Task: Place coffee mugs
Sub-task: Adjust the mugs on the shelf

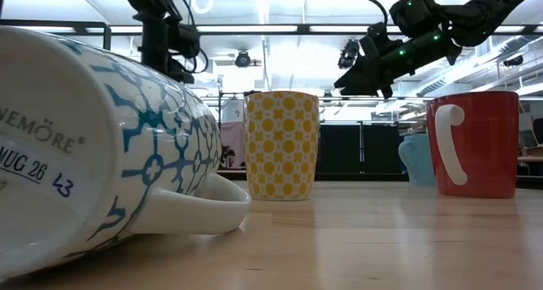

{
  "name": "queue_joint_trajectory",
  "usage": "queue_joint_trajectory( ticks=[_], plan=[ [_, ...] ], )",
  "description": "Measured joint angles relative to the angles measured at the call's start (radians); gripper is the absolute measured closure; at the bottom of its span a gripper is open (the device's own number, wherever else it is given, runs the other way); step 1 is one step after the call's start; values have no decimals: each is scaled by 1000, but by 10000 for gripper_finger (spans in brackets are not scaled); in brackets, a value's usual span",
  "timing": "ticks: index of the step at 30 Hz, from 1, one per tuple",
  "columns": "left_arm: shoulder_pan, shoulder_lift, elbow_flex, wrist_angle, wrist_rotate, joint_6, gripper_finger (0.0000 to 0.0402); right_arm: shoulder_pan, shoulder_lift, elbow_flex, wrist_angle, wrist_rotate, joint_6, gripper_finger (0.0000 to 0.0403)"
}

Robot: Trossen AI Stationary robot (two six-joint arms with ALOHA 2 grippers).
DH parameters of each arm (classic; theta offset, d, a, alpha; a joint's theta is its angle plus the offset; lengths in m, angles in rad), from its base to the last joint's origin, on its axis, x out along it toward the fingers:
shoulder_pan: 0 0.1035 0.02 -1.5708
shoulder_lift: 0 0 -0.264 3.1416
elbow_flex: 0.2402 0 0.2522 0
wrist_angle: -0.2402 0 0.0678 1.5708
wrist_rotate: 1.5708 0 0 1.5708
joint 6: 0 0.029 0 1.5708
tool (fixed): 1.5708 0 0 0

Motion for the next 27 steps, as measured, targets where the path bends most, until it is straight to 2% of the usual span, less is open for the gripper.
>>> queue_joint_trajectory(
  ticks=[10, 20, 27],
  plan=[
    [0, 7, 0, 3, 0, 0, 176, 0, 0, 0, 0, 0, 0, 196],
    [0, 6, 0, 3, 0, 1, 234, 0, 0, 0, 0, 0, 0, 196],
    [0, 6, 0, 4, 30, -11, 254, 0, 0, 0, 0, 0, 0, 196]
  ],
)
